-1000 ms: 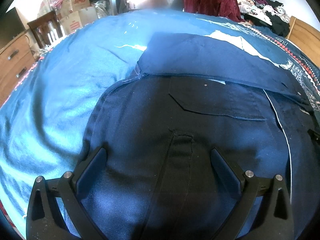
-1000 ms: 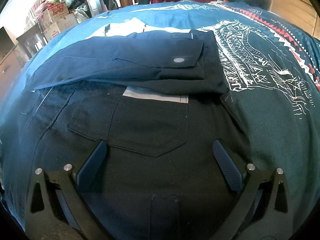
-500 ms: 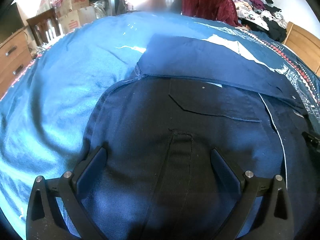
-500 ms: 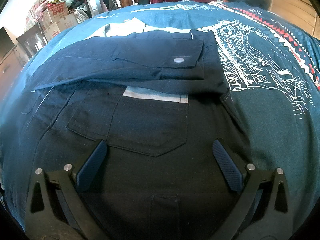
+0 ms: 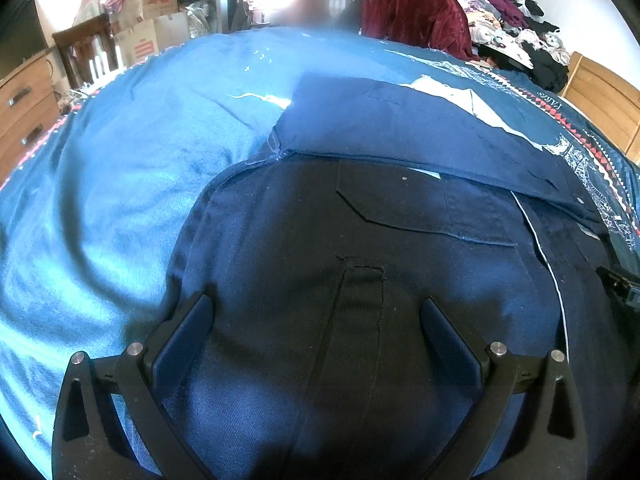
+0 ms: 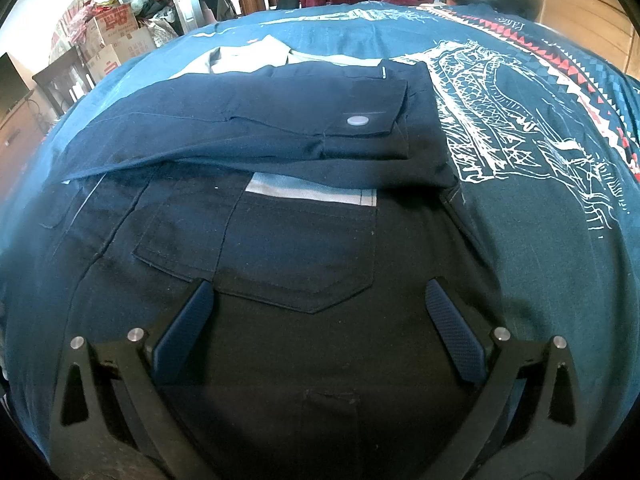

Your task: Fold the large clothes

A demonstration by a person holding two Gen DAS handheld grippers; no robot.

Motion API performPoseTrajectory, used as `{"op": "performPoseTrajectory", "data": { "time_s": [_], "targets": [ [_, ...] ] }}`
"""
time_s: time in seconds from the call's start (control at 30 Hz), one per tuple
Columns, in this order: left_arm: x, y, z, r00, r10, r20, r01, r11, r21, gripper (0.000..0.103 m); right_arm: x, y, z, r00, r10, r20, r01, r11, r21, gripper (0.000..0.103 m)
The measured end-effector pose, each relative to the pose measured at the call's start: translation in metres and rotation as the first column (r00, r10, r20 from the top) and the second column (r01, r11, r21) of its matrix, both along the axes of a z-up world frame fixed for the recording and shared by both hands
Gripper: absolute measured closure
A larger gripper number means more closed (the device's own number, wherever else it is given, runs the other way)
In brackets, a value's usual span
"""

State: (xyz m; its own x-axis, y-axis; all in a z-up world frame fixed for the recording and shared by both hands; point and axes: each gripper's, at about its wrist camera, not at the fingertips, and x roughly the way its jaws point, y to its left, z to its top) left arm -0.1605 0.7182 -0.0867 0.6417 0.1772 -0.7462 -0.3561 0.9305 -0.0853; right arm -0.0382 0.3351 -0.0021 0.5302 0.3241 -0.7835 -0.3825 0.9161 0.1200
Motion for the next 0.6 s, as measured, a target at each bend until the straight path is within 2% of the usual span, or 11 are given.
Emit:
{"op": "performPoseTrajectory", "data": {
  "time_s": [0.6],
  "targets": [
    [0.0021, -0.0006, -0.0013, 1.0, -0.001, -0.006, 0.001, 1.0, 0.012, 0.0, 0.0009, 0.0021, -0.0008, 1.0, -0.001, -0.003, 0.001, 1.0, -0.003, 0.0]
  ]
}}
